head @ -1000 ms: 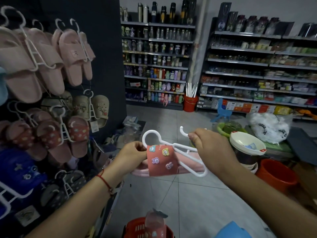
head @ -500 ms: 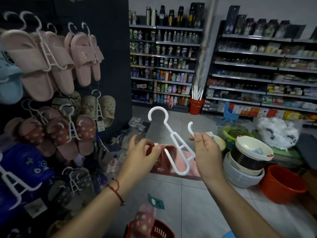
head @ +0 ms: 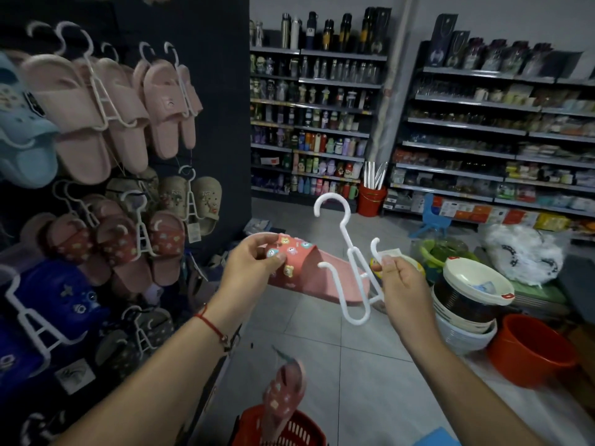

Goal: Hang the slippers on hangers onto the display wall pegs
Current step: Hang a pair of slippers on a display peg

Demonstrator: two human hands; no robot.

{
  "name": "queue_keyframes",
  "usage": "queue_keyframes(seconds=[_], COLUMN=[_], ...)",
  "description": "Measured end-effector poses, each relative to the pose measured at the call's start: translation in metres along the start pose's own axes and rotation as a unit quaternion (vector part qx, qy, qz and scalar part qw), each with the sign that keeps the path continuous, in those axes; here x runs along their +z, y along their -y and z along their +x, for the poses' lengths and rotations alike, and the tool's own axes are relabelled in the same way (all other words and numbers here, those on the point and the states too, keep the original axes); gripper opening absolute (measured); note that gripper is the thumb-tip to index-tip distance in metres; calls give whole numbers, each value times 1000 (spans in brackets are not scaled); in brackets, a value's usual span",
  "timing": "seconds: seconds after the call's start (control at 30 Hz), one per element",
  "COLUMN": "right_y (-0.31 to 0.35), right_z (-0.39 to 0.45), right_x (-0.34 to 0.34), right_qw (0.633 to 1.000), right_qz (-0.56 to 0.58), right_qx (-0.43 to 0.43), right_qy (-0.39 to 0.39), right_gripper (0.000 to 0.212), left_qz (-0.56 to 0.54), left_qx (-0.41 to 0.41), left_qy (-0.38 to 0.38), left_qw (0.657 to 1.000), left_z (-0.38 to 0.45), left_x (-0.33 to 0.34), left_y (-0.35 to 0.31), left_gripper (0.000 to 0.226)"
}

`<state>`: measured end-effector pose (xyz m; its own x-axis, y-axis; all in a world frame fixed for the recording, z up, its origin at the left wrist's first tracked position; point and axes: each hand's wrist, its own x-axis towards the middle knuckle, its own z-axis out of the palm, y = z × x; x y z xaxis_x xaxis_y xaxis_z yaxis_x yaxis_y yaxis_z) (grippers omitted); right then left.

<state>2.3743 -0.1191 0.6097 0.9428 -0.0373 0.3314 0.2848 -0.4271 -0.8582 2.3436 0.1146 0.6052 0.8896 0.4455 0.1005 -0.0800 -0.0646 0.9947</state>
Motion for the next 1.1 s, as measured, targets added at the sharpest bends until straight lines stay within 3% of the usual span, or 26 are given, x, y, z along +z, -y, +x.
queue_keyframes(seconds=[0.13, 0.2, 0.33, 0.5, 0.63, 0.8, 0.97, 1.1], right_y=[-10, -7, 18, 47, 47, 38, 36, 33], right_z=[-6, -9, -13, -3, 4, 1, 5, 6], right_x=[-15, -18, -15, 10, 31, 53, 62, 64], right_qw=[998, 990, 890, 850, 843, 793, 788, 802], right_qz=[5, 90, 366, 405, 384, 459, 466, 443], right_qx=[38, 87, 202, 206, 250, 308, 337, 347], right_qy=[41, 72, 179, 265, 283, 256, 219, 202], right_gripper=[30, 28, 25, 29, 37, 43, 58, 40], left_qz=[8, 8, 22, 43, 21, 20, 53, 38], left_qx=[16, 24, 29, 39, 57, 73, 169, 141], left_qy=[0, 7, 37, 89, 121, 163, 135, 44], left_qw=[1000, 1000, 999, 994, 991, 984, 975, 988], left_z=[9, 10, 8, 7, 6, -2, -11, -30], left_x=[-9, -9, -2, 12, 14, 24, 24, 22], left_y=[-1, -3, -4, 4, 10, 18, 32, 52], left_gripper=[28, 26, 22, 18, 19, 31, 33, 23])
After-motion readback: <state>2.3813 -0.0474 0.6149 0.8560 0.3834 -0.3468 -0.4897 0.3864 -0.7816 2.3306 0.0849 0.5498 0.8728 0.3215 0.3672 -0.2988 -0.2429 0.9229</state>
